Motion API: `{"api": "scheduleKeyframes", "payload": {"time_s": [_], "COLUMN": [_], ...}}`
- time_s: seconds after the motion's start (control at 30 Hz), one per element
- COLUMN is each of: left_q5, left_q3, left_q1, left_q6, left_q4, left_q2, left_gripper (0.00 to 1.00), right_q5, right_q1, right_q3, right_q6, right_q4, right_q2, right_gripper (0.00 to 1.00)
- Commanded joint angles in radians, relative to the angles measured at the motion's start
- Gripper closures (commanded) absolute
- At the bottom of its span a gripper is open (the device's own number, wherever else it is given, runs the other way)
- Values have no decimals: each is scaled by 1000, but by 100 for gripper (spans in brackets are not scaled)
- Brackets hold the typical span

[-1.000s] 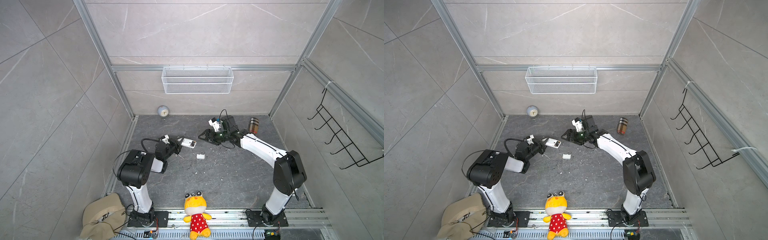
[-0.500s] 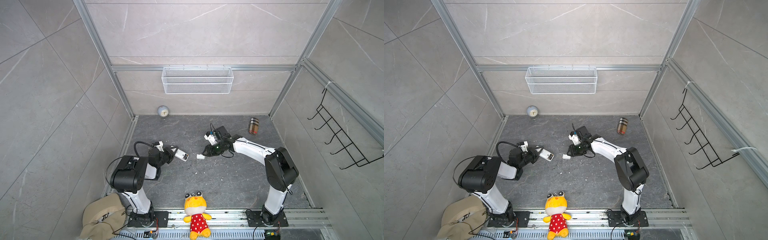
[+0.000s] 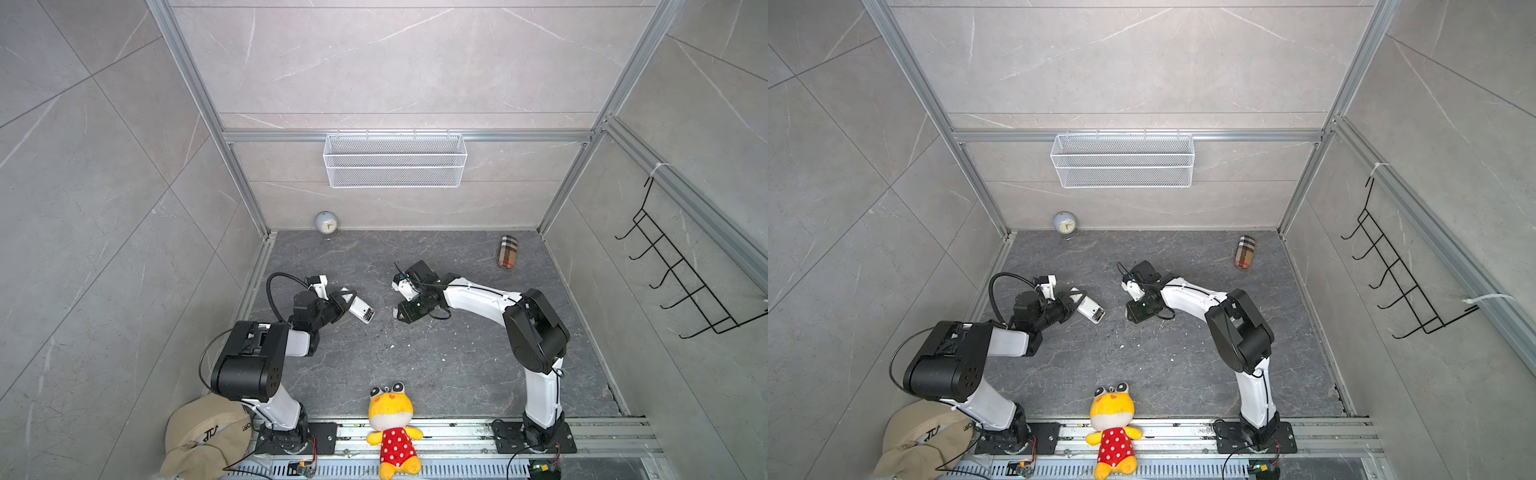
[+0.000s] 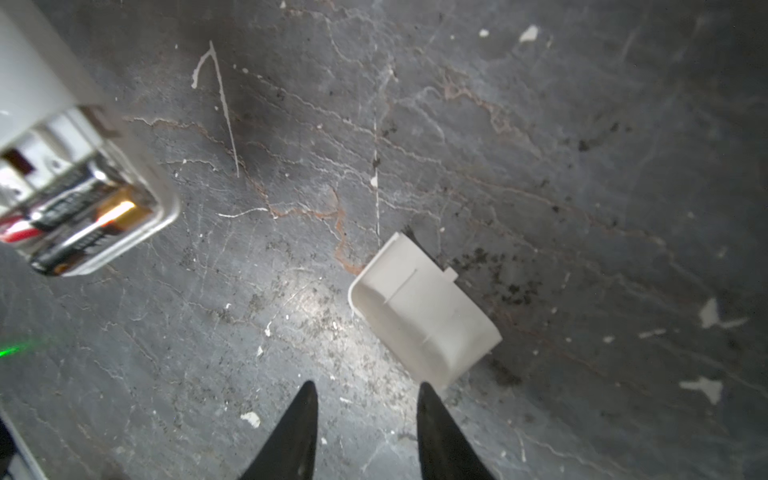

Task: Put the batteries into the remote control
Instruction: 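Move the right gripper to the white cover while the left gripper lowers the remote, then lower the open right gripper over the white battery cover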

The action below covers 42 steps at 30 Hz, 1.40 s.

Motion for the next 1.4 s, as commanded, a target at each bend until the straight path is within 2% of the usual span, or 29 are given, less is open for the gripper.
{"api": "scheduleKeyframes", "payload": {"time_s": [0.0,0.53,0.77,1.1,1.2,1.37], "left_q5": [50,47,50,52,53,52], "left_q3": [10,5,6,5,4,5], "left_q1": [18,30,31,31,31,31], "left_q6": [-43,-31,-33,-35,-35,-35], "left_q4": [128,112,107,113,112,112], "left_q2": [33,29,24,26,26,24], "left_gripper": [91,91,91,91,91,91], "right_q5": [92,179,194,213,214,202], "right_q1": [23,57,74,84,86,85], "right_q3": [41,217,213,246,260,257], "right_q6": [-78,-180,-184,-179,-174,-136], "right_q4": [-39,-188,-199,-201,-209,-192], "right_q2": [19,154,170,200,203,185], "right_gripper": [59,56,56,73,84,96]}}
